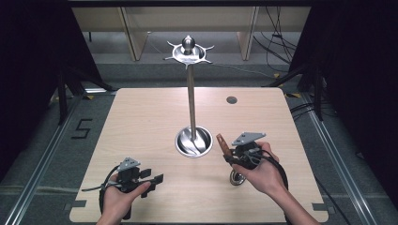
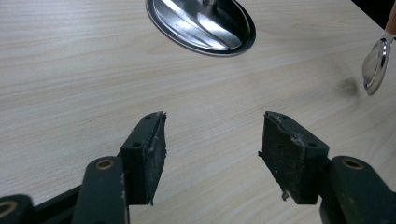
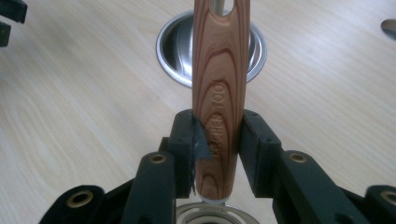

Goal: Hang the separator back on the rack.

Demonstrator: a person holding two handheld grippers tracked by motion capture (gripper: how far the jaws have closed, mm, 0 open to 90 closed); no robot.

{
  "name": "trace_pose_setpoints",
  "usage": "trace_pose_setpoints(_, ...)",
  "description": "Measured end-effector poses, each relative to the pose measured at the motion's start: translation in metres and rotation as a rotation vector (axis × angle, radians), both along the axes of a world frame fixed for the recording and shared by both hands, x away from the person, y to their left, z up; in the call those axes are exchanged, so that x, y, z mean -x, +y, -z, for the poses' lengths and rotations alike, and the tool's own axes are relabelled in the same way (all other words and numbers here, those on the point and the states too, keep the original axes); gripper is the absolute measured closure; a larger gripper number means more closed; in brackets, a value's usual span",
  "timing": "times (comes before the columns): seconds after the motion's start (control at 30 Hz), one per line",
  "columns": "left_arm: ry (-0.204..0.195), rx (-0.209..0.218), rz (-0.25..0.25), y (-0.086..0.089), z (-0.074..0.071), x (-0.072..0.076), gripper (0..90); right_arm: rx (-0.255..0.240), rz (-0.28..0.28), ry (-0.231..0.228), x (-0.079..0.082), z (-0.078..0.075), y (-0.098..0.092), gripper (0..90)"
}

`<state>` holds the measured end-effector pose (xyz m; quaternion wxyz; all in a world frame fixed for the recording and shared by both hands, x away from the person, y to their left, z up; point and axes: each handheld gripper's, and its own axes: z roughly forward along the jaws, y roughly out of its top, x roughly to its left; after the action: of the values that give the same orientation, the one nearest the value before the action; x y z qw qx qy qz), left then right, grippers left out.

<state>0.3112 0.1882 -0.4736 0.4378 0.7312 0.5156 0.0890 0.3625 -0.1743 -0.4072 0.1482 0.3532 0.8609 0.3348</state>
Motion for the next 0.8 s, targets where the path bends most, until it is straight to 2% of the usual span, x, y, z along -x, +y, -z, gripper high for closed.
trace_pose_setpoints(0.07,0.000,-0.004,0.001,0.000,0.000,0.000,39.4,0.000,0.013,-0.001,0.001,-0.002,-0.001,68.8)
trace_pose_setpoints(0.1,-0.001,0.001,-0.001,0.000,0.000,0.000,39.4,-0.020,0.021,0.003,0.002,-0.003,0.000,68.8)
trace_pose_setpoints(0.13,0.001,-0.013,0.005,0.001,0.000,0.000,39.4,-0.016,0.010,-0.020,0.001,-0.003,-0.001,68.8)
trace_pose_setpoints(0.43,-0.003,-0.013,0.005,0.002,-0.001,0.000,39.3,-0.048,0.015,-0.050,0.002,-0.011,-0.004,68.8)
trace_pose_setpoints(0.5,-0.003,-0.014,0.006,0.002,-0.001,0.000,39.4,-0.060,0.006,-0.092,0.000,-0.011,-0.004,68.8)
trace_pose_setpoints(0.53,-0.003,-0.013,0.006,0.001,-0.001,0.000,39.3,-0.064,0.019,-0.074,0.002,-0.013,-0.004,68.8)
trace_pose_setpoints(0.57,-0.006,0.007,0.002,0.000,-0.001,0.000,39.3,-0.064,0.018,-0.070,0.002,-0.014,-0.005,68.8)
trace_pose_setpoints(0.6,-0.004,-0.013,0.007,0.001,-0.001,0.000,39.3,-0.068,0.015,-0.090,0.001,-0.014,-0.005,68.8)
trace_pose_setpoints(0.63,-0.003,-0.012,0.003,0.001,-0.001,0.000,39.3,-0.077,0.025,-0.075,0.002,-0.015,-0.005,68.8)
trace_pose_setpoints(0.77,-0.007,-0.011,0.007,0.001,-0.001,0.000,39.2,-0.088,0.022,-0.112,0.000,-0.017,-0.006,68.8)
trace_pose_setpoints(0.8,-0.007,-0.010,0.007,0.001,-0.001,0.000,39.2,-0.095,0.032,-0.092,0.002,-0.018,-0.005,68.7)
